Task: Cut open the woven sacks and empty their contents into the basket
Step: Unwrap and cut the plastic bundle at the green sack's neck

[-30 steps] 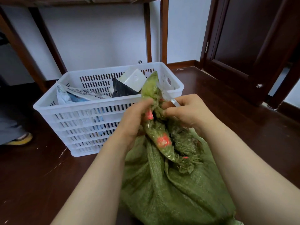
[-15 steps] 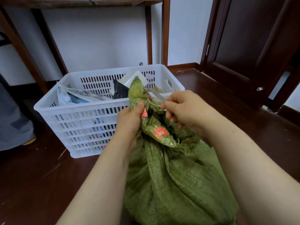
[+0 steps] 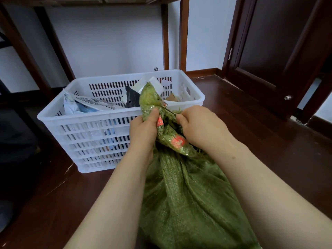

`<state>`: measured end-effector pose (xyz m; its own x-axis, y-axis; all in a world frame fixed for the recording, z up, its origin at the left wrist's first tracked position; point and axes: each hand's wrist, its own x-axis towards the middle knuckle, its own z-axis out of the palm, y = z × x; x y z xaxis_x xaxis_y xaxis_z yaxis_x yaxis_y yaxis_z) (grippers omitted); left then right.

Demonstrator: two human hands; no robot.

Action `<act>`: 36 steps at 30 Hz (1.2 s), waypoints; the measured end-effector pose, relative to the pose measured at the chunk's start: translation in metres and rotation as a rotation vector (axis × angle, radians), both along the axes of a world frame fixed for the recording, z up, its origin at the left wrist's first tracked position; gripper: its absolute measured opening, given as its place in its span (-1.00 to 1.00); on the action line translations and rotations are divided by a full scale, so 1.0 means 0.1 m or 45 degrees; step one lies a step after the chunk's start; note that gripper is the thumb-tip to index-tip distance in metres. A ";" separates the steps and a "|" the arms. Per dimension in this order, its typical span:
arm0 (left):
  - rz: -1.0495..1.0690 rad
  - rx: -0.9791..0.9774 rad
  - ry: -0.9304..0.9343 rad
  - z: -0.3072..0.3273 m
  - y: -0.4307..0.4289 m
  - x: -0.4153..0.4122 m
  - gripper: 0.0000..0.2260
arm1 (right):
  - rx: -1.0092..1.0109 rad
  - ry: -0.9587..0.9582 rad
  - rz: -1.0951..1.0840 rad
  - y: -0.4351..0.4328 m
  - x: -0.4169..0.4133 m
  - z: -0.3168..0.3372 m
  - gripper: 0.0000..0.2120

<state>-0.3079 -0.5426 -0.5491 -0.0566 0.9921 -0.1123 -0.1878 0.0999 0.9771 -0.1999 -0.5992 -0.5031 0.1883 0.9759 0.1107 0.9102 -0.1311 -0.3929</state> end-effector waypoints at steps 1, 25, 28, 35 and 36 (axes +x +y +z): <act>0.012 0.011 0.014 -0.01 0.00 0.01 -0.72 | 0.009 -0.078 -0.015 -0.01 -0.02 0.00 -0.73; 0.372 0.486 0.456 -0.10 -0.04 0.03 -0.92 | -0.230 0.155 0.029 -0.06 -0.23 -0.11 -0.82; 0.293 0.510 0.471 -0.08 -0.06 0.08 -0.92 | -0.176 0.200 0.010 -0.02 -0.23 -0.12 -0.78; 0.326 0.432 0.371 -0.16 -0.02 -0.04 -0.88 | -0.336 0.176 0.145 0.00 -0.15 -0.05 -0.81; 0.336 0.405 0.341 -0.17 -0.02 -0.05 -0.87 | -0.349 0.162 0.178 0.00 -0.14 -0.04 -0.83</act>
